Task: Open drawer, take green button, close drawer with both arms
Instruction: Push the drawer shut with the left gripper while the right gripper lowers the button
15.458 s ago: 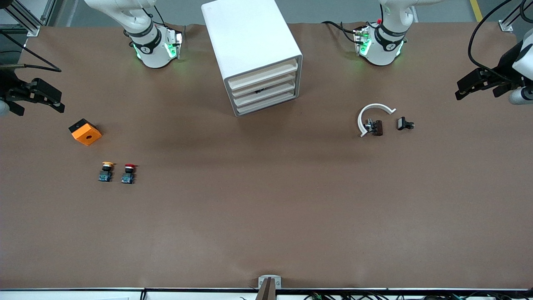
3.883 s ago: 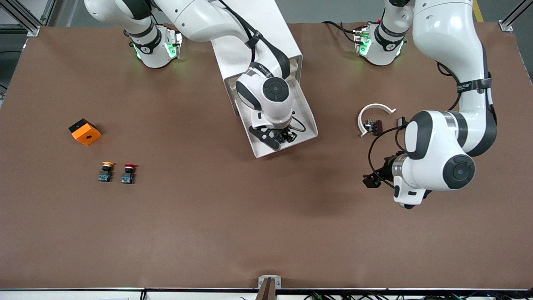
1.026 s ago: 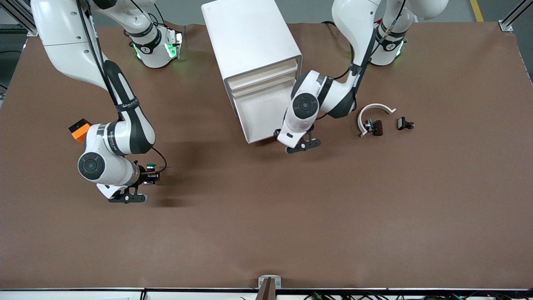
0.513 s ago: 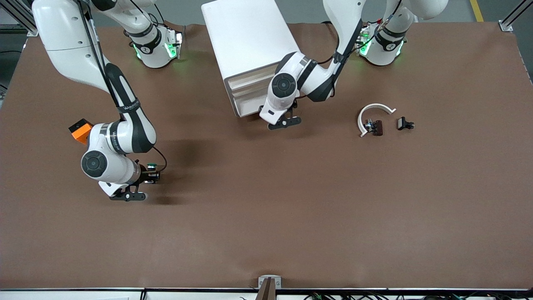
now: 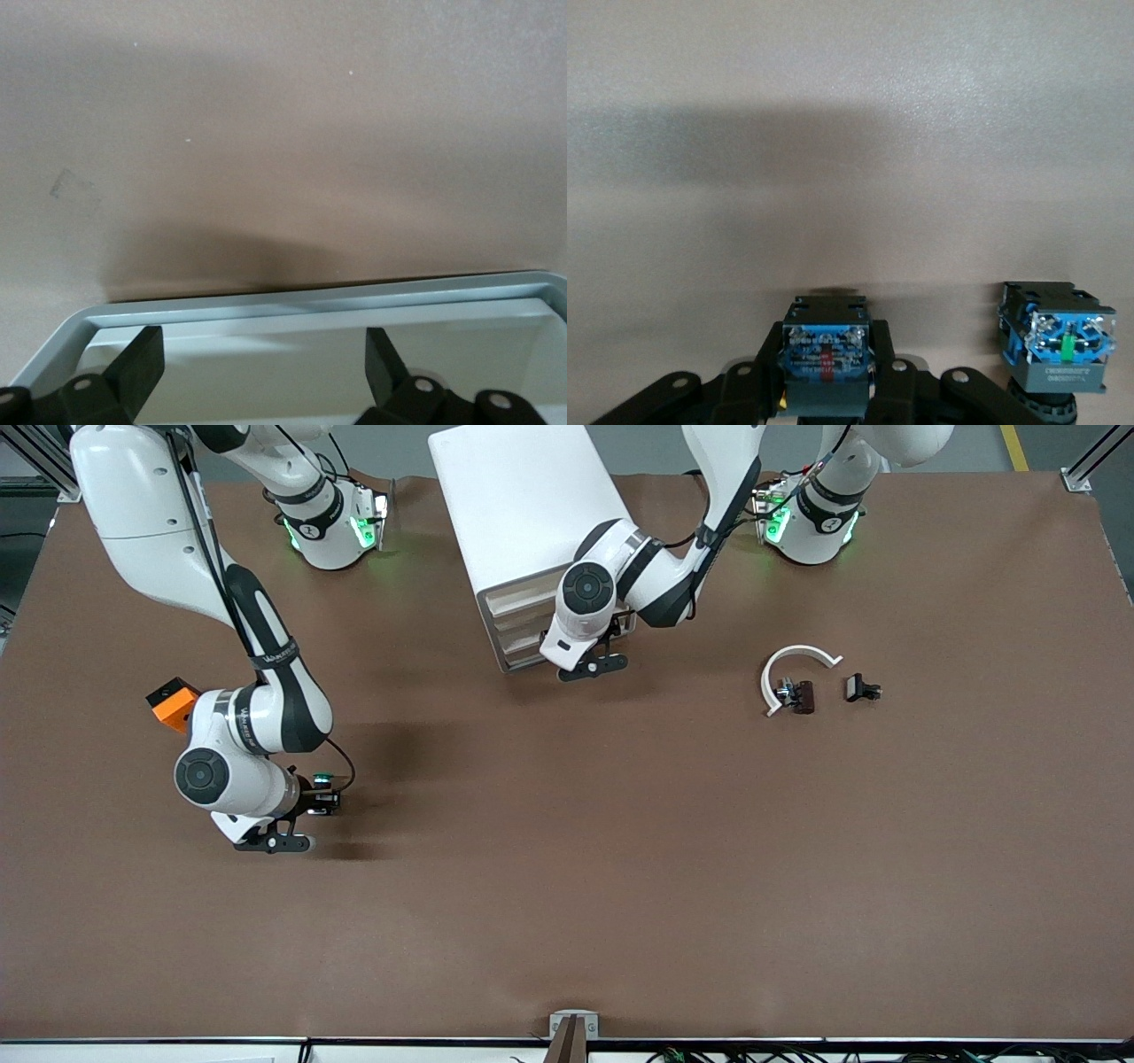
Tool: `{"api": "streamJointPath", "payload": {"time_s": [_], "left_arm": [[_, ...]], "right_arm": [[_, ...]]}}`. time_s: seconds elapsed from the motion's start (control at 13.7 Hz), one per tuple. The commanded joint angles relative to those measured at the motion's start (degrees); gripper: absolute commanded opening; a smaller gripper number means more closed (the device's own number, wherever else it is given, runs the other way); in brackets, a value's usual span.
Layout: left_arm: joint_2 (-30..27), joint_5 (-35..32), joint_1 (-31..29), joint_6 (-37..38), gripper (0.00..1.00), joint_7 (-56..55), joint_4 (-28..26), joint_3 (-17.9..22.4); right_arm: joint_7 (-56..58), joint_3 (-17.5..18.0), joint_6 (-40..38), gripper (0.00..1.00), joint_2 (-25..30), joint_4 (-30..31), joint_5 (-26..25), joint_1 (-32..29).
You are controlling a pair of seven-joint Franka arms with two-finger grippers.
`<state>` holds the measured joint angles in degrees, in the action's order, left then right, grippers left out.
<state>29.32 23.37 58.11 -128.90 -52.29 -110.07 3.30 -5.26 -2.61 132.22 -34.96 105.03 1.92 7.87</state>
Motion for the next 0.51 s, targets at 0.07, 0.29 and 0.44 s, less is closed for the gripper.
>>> {"api": "streamJointPath", "payload": {"time_s": [0.07, 0.29, 0.44], "left_arm": [[-1.2, -0.42, -5.79, -0.03, 1.0, -0.36, 1.52, 0.12], [-2.42, -4.89, -15.28, 0.4, 1.0, -0.09, 5.12, 0.48], [-4.53, -8.5, -20.73, 0.49, 1.0, -0.1, 6.44, 0.48]], "right_arm": [[-0.54, 1.11, 1.11, 0.52, 0.42, 0.43, -0.78, -1.55], [-1.16, 1.11, 1.29, 1.0, 0.51, 0.09, -0.69, -1.46], [-1.16, 1.2, 1.29, 1.0, 1.2, -0.18, -0.42, -1.28]]}}
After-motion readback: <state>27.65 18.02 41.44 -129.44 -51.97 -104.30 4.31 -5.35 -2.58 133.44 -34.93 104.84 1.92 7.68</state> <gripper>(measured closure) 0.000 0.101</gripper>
